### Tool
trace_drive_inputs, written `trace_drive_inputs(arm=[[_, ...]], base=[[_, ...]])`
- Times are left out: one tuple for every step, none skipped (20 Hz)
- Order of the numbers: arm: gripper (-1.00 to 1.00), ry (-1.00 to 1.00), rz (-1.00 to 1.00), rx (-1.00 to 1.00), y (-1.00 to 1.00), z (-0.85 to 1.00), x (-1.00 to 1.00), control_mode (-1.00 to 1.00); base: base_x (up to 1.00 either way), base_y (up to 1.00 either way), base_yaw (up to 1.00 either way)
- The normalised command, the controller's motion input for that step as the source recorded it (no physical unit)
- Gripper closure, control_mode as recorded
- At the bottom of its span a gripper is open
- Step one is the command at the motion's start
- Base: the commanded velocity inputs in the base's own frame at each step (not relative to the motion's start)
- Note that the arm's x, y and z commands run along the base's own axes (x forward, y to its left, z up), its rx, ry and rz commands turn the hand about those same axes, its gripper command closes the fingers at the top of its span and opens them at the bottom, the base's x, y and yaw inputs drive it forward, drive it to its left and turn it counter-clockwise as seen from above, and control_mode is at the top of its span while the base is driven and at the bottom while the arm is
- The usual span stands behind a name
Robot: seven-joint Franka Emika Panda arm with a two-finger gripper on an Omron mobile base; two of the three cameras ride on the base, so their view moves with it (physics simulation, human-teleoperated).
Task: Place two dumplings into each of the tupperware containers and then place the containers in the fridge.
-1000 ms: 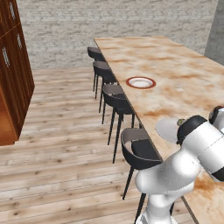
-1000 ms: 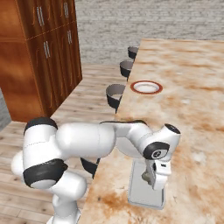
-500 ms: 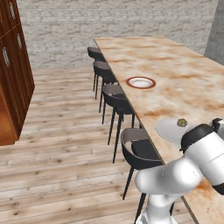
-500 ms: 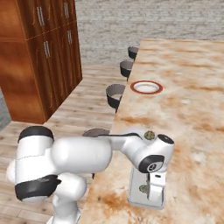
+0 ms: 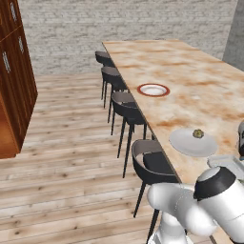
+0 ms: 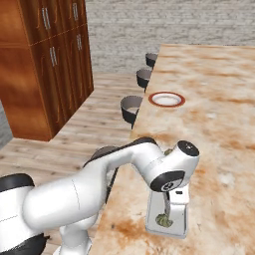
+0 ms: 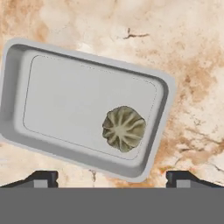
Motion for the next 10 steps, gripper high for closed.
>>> trace_drive_inputs(arm=[[-1.00, -0.09, 0.25, 0.00, 0.65, 0.46, 0.64, -1.00], [-1.00, -0.11, 0.18, 0.00, 0.63, 0.42, 0.69, -1.00], [-1.00, -0.16, 0.11, 0.02, 0.52, 0.35, 0.69, -1.00], [-1.00, -0.15, 0.04, 0.02, 0.40, 0.27, 0.69, -1.00], [-1.00, -0.13, 0.03, 0.02, 0.35, 0.21, 0.74, -1.00], [-1.00, -0.07, 0.03, 0.00, 0.35, 0.13, 0.89, -1.00], [-1.00, 0.00, 0.04, 0.00, 0.29, 0.16, 1.00, -1.00], [-1.00, 0.00, 0.08, 0.02, 0.15, 0.11, 1.00, -1.00], [-1.00, 0.00, 0.08, 0.02, 0.14, 0.04, 1.00, -1.00], [-1.00, 0.00, 0.08, 0.00, 0.02, 0.01, 1.00, -1.00]], base=[[0.00, 0.00, 0.00], [0.00, 0.00, 0.00], [0.00, 0.00, 0.00], [0.00, 0.00, 0.00], [0.00, 0.00, 0.00], [0.00, 0.00, 0.00], [0.00, 0.00, 0.00], [0.00, 0.00, 0.00], [0.00, 0.00, 0.00], [0.00, 0.00, 0.00]])
